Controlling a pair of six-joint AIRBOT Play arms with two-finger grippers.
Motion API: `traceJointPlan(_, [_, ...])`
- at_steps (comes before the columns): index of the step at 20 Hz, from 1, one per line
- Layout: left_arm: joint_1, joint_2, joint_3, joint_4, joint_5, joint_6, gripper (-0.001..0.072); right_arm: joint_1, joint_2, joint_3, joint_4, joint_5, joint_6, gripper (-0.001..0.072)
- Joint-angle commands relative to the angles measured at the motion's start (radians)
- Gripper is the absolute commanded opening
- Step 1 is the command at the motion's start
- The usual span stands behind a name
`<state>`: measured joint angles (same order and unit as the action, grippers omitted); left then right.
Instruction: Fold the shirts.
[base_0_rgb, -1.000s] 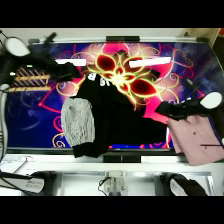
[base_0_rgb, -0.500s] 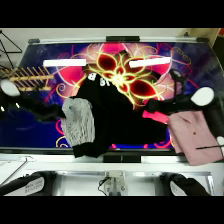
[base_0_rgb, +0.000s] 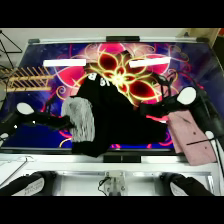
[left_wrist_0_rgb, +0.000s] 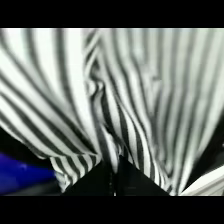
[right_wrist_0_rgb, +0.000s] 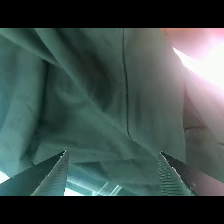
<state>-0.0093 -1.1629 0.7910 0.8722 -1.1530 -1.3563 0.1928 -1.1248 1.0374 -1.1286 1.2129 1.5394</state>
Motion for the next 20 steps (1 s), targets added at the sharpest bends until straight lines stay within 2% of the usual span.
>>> traceJointPlan(1, [-0.003, 0.026, 0.200, -0.027, 0.023, 0.039, 0.0042, 0.003, -0.005, 0.001, 0.029, 0.014, -0.007, 0.0674])
traceJointPlan(3, [-0.003, 0.030, 0.398, -0.027, 0.027, 0.040, 0.0042, 0.004, -0.005, 0.001, 0.096, 0.032, -0.065, 0.0674])
traceJointPlan(8, [-0.001, 0.030, 0.795, 0.059, 0.136, 0.039, 0.0042, 0.155, -0.035, -0.015, 0.068, 0.040, -0.051, 0.0674])
traceJointPlan(13, [-0.001, 0.030, 0.849, 0.166, 0.052, 0.035, 0.0042, 0.340, -0.172, -0.063, 0.133, 0.026, -0.027, 0.0675])
traceJointPlan(17, [-0.001, 0.030, 0.849, 0.213, 0.017, 0.036, 0.0042, 0.452, -0.257, -0.063, 0.159, -0.111, 0.026, 0.0678])
traceJointPlan(20, [-0.001, 0.030, 0.849, 0.225, 0.016, 0.036, 0.0042, 0.491, -0.314, -0.063, 0.253, -0.190, 0.019, 0.0678])
